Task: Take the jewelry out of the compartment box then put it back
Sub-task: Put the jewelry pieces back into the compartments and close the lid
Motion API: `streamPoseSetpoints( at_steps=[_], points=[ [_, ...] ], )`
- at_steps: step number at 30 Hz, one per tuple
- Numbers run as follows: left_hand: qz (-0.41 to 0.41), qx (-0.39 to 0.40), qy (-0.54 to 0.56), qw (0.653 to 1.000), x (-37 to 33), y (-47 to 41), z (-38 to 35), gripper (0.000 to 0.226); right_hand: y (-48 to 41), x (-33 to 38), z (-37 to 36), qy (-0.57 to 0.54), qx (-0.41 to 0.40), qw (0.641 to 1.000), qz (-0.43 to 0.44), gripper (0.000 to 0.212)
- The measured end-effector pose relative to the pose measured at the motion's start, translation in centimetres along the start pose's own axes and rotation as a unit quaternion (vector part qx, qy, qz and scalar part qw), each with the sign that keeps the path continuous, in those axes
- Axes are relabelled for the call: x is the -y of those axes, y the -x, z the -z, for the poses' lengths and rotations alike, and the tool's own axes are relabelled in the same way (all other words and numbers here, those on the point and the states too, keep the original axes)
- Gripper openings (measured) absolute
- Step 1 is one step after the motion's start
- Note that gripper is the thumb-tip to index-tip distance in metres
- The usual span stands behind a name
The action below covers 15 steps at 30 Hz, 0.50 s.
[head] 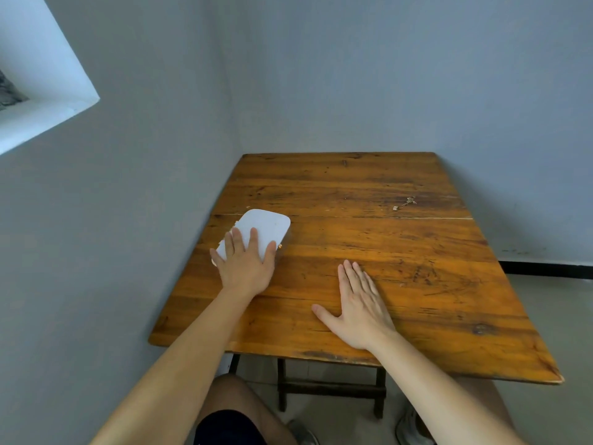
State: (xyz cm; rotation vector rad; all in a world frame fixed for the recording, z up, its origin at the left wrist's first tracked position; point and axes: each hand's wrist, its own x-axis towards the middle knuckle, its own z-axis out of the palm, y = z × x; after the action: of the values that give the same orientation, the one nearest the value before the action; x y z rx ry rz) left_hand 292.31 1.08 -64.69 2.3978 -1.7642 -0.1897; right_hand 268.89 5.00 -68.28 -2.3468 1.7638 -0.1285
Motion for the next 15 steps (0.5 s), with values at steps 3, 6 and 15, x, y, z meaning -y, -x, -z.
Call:
streamPoseSetpoints(
  at_steps=[3, 6, 15],
  points=[
    [-0.118, -0.02, -0.053, 0.991, 1.7, 0.9, -0.4, 0.075, 0.0, 0.1, -0.2, 0.003, 0.001, 1.0, -0.004, 0.108],
    [-0.151, -0.022, -0.08, 0.985, 3.3, 0.9, -0.5, 0.073, 0.0, 0.1, -0.2, 0.008, 0.001, 1.0, -0.004, 0.108],
    [-0.02, -0.028, -0.062, 0.997, 3.6, -3.1, -0.4, 0.07, 0.1, 0.1, 0.2, 0.024, 0.014, 1.0, 0.005, 0.102]
  ],
)
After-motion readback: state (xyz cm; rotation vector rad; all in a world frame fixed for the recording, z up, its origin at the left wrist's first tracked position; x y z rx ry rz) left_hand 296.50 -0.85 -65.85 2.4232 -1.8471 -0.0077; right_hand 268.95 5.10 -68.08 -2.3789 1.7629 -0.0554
